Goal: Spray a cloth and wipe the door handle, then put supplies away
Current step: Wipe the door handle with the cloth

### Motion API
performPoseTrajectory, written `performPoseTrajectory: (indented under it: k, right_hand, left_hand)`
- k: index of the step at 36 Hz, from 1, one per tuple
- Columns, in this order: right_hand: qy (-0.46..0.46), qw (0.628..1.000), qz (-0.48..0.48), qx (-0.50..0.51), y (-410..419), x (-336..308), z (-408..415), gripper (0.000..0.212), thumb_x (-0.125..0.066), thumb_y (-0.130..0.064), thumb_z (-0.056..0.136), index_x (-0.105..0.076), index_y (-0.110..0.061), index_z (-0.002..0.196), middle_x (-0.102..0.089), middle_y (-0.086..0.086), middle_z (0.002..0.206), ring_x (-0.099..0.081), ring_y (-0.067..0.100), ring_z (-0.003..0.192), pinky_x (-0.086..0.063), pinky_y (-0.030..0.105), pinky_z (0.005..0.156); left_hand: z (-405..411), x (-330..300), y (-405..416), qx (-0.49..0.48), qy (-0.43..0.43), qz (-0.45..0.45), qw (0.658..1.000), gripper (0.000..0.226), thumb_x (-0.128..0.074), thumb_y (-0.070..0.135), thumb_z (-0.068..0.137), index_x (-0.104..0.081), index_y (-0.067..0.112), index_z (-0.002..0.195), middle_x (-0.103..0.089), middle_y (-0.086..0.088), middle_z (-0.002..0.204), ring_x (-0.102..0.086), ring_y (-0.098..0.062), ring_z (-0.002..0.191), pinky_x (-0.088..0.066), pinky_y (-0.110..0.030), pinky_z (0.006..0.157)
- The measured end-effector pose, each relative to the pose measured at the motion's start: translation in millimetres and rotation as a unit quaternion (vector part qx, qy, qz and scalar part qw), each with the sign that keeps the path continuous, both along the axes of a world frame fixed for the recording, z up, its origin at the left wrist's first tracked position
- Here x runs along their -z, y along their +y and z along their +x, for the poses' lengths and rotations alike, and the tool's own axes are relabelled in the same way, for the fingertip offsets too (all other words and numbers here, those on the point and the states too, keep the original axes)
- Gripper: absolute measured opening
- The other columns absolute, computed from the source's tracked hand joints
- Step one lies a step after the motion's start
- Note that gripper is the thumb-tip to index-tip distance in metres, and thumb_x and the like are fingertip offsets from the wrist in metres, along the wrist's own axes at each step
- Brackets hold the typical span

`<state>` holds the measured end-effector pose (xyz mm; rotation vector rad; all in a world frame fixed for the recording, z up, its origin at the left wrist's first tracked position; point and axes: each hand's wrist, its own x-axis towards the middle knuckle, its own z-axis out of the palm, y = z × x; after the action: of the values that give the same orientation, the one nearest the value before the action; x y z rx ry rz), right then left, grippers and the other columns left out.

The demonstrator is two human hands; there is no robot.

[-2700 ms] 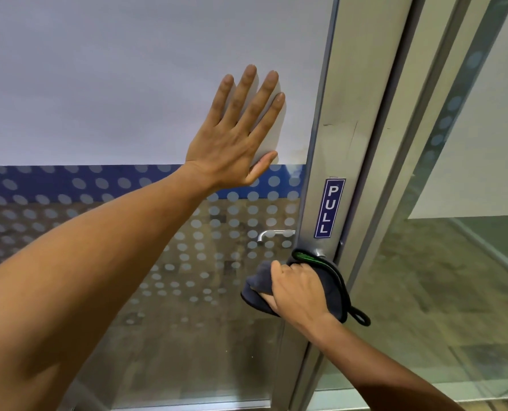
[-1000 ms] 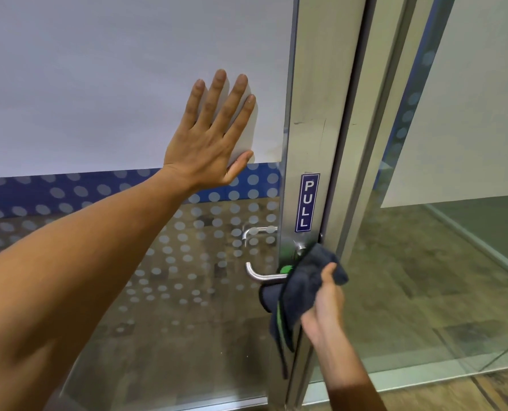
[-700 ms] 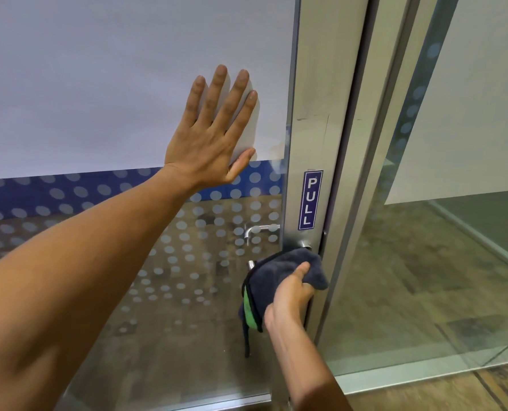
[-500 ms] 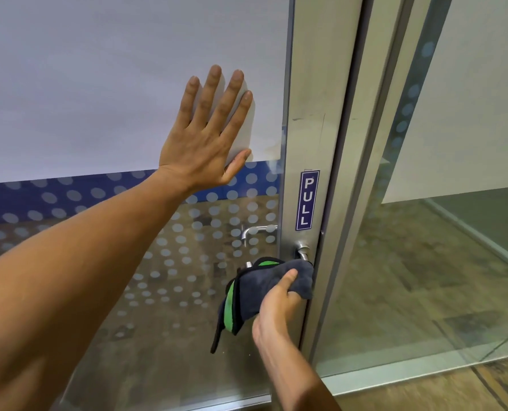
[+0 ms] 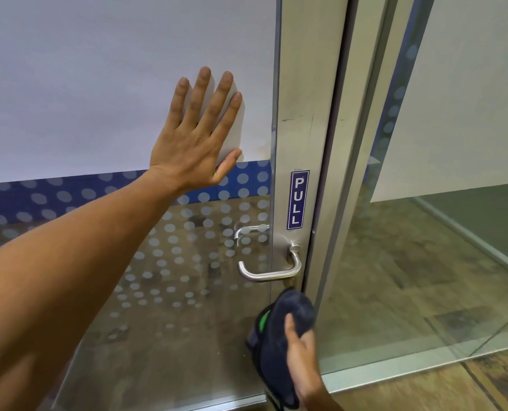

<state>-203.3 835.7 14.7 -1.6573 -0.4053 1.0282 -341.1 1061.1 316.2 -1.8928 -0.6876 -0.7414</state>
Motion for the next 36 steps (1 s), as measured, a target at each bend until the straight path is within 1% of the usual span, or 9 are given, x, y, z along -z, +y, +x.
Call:
performPoseTrajectory:
  k: [4, 6, 9, 14, 17, 24, 31, 34, 36]
  right_hand:
    - [-0.147, 0.976, 0.152, 0.042, 3, -46, 34, 0.066, -0.057, -0.026, 0.101, -0.023, -0.017, 0.157, -0.042, 0.013, 0.157, -0.039, 0.027, 0.145, -0.031, 0.042, 0.119]
    - [-0.279, 0.927, 0.248, 0.036, 12, -80, 45, 0.071, -0.058, -0.008, 0.099, -0.019, -0.025, 0.156, -0.039, 0.006, 0.157, -0.041, 0.020, 0.144, -0.036, 0.040, 0.117]
    - [-0.473, 0.819, 0.315, 0.080, 38, -123, 60, 0.067, -0.060, 0.000, 0.080, -0.037, -0.013, 0.142, -0.045, 0.013, 0.141, -0.049, 0.026, 0.129, -0.045, 0.038, 0.106]
    - [-0.646, 0.715, 0.263, 0.035, 80, -161, 53, 0.057, -0.052, -0.020, 0.085, -0.043, -0.022, 0.141, -0.038, 0.014, 0.141, -0.046, 0.037, 0.120, -0.054, 0.052, 0.087]
    - [-0.728, 0.656, 0.201, -0.014, 100, -160, 50, 0.072, -0.065, -0.010, 0.080, -0.039, -0.030, 0.144, -0.046, 0.015, 0.141, -0.048, 0.036, 0.109, -0.050, 0.050, 0.082]
    - [-0.769, 0.607, 0.146, -0.137, 90, -119, 64, 0.073, -0.075, -0.012, 0.071, -0.047, -0.032, 0.135, -0.049, 0.006, 0.130, -0.051, 0.030, 0.101, -0.051, 0.043, 0.073]
    - [-0.675, 0.678, 0.109, -0.268, 78, -121, 79, 0.065, -0.065, -0.004, 0.077, -0.055, -0.036, 0.133, -0.052, -0.005, 0.125, -0.051, 0.025, 0.108, -0.052, 0.044, 0.086]
    - [-0.484, 0.773, 0.166, -0.375, 72, -148, 104, 0.062, -0.057, 0.006, 0.081, -0.061, -0.028, 0.132, -0.063, -0.012, 0.127, -0.057, 0.013, 0.121, -0.044, 0.030, 0.104]
    - [-0.318, 0.845, 0.237, -0.358, 61, -168, 115, 0.055, -0.062, 0.005, 0.087, -0.063, -0.037, 0.123, -0.070, -0.024, 0.120, -0.060, -0.006, 0.117, -0.043, 0.011, 0.098]
  left_hand:
    - [0, 0, 1, -0.002, -0.006, 0.002, 1.000, 0.088, -0.022, 0.065, 0.099, 0.000, 0.012, 0.165, 0.019, -0.011, 0.168, 0.012, -0.039, 0.157, 0.022, -0.047, 0.123]
    - [0, 0, 1, -0.005, -0.009, 0.002, 1.000, 0.088, -0.022, 0.066, 0.099, 0.000, 0.012, 0.165, 0.020, -0.011, 0.168, 0.021, -0.035, 0.154, 0.024, -0.047, 0.123]
    - [-1, 0, 2, -0.008, -0.008, 0.002, 1.000, 0.088, -0.021, 0.066, 0.099, 0.001, 0.012, 0.165, 0.021, -0.011, 0.168, 0.025, -0.034, 0.152, 0.024, -0.047, 0.123]
    - [-1, 0, 0, -0.002, -0.003, -0.001, 1.000, 0.087, -0.021, 0.065, 0.099, 0.000, 0.011, 0.165, 0.019, -0.012, 0.168, 0.004, -0.042, 0.157, 0.020, -0.049, 0.123]
    - [-1, 0, 0, 0.002, 0.000, 0.002, 1.000, 0.087, -0.021, 0.064, 0.100, 0.000, 0.010, 0.165, 0.008, -0.016, 0.172, -0.001, -0.044, 0.156, 0.020, -0.049, 0.123]
    - [0, -1, -2, 0.005, -0.002, -0.002, 1.000, 0.087, -0.020, 0.064, 0.100, 0.000, 0.011, 0.165, 0.019, -0.012, 0.168, 0.009, -0.040, 0.157, 0.019, -0.049, 0.123]
    - [0, -1, -2, -0.010, -0.003, -0.002, 1.000, 0.087, -0.020, 0.065, 0.100, 0.000, 0.010, 0.165, 0.019, -0.013, 0.169, 0.024, -0.035, 0.154, 0.019, -0.050, 0.125]
    - [0, -1, -3, -0.007, -0.002, 0.001, 1.000, 0.088, -0.021, 0.064, 0.100, -0.001, 0.009, 0.165, 0.017, -0.014, 0.170, 0.022, -0.036, 0.155, 0.017, -0.051, 0.125]
    - [-1, 0, -3, 0.000, -0.002, 0.004, 1.000, 0.087, -0.021, 0.063, 0.100, -0.002, 0.009, 0.165, 0.017, -0.014, 0.170, 0.020, -0.037, 0.155, 0.015, -0.051, 0.126]
